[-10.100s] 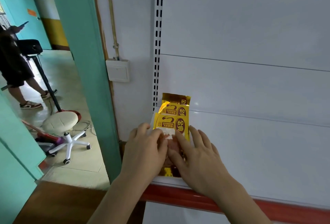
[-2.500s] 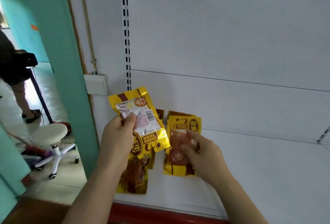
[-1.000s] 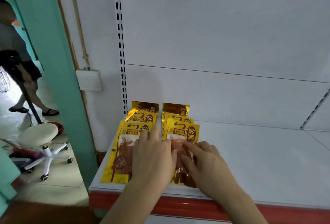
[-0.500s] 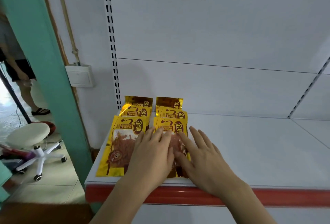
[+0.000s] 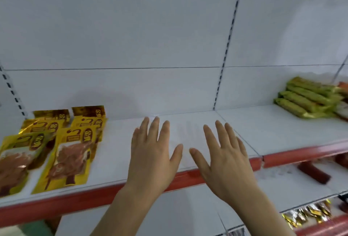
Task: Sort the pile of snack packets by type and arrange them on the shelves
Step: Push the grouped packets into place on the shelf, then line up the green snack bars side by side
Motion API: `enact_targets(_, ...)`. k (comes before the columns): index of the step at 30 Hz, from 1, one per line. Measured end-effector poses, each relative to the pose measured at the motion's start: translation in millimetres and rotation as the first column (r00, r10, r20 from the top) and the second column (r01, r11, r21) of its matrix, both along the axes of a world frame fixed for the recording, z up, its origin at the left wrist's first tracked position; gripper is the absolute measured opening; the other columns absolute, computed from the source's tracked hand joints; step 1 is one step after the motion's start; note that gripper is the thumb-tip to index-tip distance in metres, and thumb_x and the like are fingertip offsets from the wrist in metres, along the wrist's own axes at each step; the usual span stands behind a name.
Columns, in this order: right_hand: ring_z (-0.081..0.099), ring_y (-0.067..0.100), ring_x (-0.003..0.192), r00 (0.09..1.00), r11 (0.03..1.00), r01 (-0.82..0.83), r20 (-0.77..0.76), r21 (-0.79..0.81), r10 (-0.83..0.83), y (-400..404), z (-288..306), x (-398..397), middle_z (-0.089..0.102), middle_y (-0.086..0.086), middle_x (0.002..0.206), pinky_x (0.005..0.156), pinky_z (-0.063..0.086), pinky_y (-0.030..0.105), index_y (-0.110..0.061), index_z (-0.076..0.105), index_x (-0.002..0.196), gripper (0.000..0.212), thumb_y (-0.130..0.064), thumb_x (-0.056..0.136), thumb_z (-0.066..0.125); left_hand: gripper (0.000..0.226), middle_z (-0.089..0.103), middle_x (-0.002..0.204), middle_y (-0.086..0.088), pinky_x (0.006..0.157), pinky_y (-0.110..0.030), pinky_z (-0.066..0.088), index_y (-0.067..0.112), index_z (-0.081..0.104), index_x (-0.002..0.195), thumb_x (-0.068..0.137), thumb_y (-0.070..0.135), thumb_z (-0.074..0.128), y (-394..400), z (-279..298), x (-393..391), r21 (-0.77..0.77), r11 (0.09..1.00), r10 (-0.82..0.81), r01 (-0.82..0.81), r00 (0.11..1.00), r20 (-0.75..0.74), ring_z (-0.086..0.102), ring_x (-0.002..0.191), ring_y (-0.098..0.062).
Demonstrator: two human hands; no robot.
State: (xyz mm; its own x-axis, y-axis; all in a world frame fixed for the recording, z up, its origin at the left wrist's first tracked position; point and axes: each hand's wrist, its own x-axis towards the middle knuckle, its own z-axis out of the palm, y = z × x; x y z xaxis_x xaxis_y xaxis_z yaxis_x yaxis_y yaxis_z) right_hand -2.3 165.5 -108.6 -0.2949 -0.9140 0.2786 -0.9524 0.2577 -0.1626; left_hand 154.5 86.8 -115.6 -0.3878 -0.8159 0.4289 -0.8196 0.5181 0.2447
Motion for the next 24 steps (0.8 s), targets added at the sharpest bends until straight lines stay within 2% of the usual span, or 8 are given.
enact_targets(4, -0.015, 0.023, 0.154, 0.995, 0.996, 0.094, 0.022, 0.001, -0.094, 50.3, 0.5, -89.0, -0.006, 0.002, 0.168, 0.125, 0.004, 0.044, -0.031, 0.003, 0.158, 0.085, -0.073, 0.085, -0.001, 0.073, 0.005, 0.173, -0.002, 0.130, -0.044, 0.002, 0.024, 0.013, 0.164, 0.104, 0.060, 0.031, 34.3, 6.7, -96.7, 0.063, 0.993, -0.098, 0.095, 0.994, 0.045, -0.007, 0.160, -0.024)
enact_targets(7, -0.012, 0.024, 0.154, 0.985, 0.986, 0.169, 0.039, 0.010, -0.170, 82.3, -0.3, -150.0, -0.002, 0.002, 0.168, 0.124, 0.007, 0.045, -0.032, 0.007, 0.158, 0.085, -0.075, 0.085, -0.001, 0.072, -0.004, 0.173, 0.001, 0.130, -0.042, -0.002, 0.026, 0.004, 0.164, 0.104, 0.060, 0.027, 54.8, 12.7, -164.3, 0.087, 0.982, -0.171, 0.166, 0.984, 0.050, -0.015, 0.158, -0.021)
enact_targets(11, -0.012, 0.023, 0.154, 0.963, 0.965, 0.264, 0.059, 0.010, -0.264, 105.6, 5.2, -223.1, -0.002, 0.001, 0.168, 0.124, 0.004, 0.043, -0.033, 0.006, 0.158, 0.073, -0.070, 0.096, 0.017, 0.072, -0.002, 0.173, 0.000, 0.129, -0.041, -0.003, 0.025, 0.006, 0.164, 0.105, 0.059, 0.027, 66.1, 19.5, -248.2, 0.075, 0.964, -0.260, 0.256, 0.965, 0.041, -0.013, 0.158, -0.021)
enact_targets(18, -0.007, 0.023, 0.154, 0.933, 0.933, 0.360, 0.029, -0.019, -0.359, 98.3, 11.7, -343.6, 0.003, 0.001, 0.168, 0.124, 0.005, 0.043, -0.033, 0.009, 0.158, 0.073, -0.071, 0.096, 0.020, 0.071, 0.001, 0.173, -0.003, 0.129, -0.042, 0.001, 0.024, 0.005, 0.164, 0.105, 0.057, 0.028, 48.6, 23.8, -384.8, 0.046, 0.928, -0.372, 0.370, 0.927, 0.048, -0.008, 0.159, -0.024)
enact_targets(24, 0.015, 0.022, 0.151, 0.928, 0.919, 0.372, 0.040, -0.134, -0.370, 61.2, 31.9, -446.9, 0.025, -0.002, 0.161, 0.121, 0.027, 0.045, -0.030, 0.020, 0.155, 0.070, -0.067, 0.096, 0.031, 0.073, 0.007, 0.172, -0.005, 0.129, -0.045, 0.006, 0.024, 0.003, 0.164, 0.105, 0.055, 0.032, 8.6, 32.4, -485.0, 0.097, 0.902, -0.425, 0.422, 0.905, 0.020, 0.000, 0.159, -0.026)
